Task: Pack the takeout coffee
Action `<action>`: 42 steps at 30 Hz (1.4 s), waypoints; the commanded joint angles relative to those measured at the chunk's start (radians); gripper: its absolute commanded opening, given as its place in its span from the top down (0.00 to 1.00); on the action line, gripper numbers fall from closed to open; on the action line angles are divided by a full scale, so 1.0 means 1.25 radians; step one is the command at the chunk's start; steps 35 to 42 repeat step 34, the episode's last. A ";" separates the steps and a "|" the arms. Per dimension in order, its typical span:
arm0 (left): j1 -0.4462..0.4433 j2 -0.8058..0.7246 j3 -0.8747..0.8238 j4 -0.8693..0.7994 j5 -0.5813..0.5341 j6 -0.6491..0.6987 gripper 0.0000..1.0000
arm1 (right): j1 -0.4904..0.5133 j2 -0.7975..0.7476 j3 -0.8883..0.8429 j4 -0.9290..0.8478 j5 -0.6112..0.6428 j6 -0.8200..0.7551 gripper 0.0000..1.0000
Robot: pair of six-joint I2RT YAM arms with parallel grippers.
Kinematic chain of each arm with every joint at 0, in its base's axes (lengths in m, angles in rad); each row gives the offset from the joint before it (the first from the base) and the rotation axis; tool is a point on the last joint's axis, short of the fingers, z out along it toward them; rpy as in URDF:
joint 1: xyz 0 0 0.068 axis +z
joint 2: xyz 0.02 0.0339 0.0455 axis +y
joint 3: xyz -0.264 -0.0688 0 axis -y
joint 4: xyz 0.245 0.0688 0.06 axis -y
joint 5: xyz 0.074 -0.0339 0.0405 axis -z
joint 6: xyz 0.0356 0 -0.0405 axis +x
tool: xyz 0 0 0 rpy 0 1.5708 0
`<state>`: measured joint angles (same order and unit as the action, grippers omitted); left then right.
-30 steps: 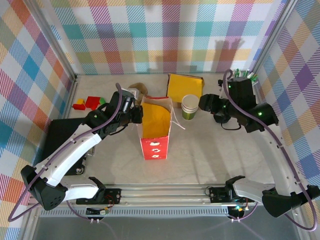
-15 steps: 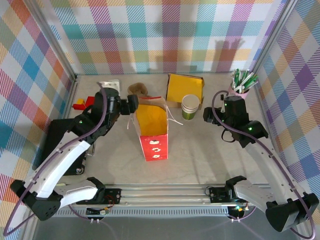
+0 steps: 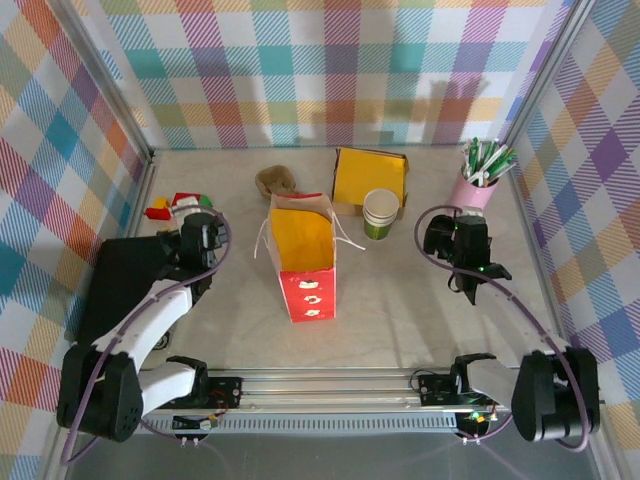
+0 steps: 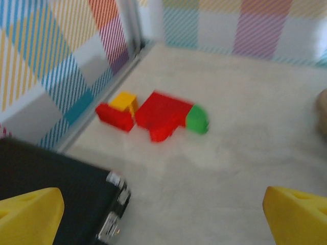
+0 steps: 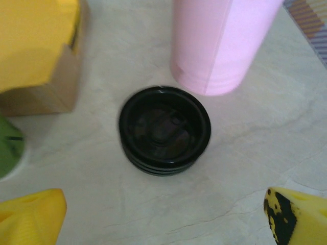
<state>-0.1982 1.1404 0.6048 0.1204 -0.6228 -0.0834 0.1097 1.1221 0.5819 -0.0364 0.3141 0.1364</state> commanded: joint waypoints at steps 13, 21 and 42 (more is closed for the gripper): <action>0.086 0.295 -0.230 0.674 0.270 0.050 0.00 | -0.059 0.258 -0.175 0.700 -0.247 -0.127 0.01; 0.087 0.338 -0.214 0.687 0.257 0.043 0.00 | -0.071 0.326 -0.139 0.691 -0.245 -0.109 0.01; 0.082 0.349 -0.176 0.630 0.261 0.055 0.00 | -0.072 0.329 -0.138 0.693 -0.248 -0.108 0.01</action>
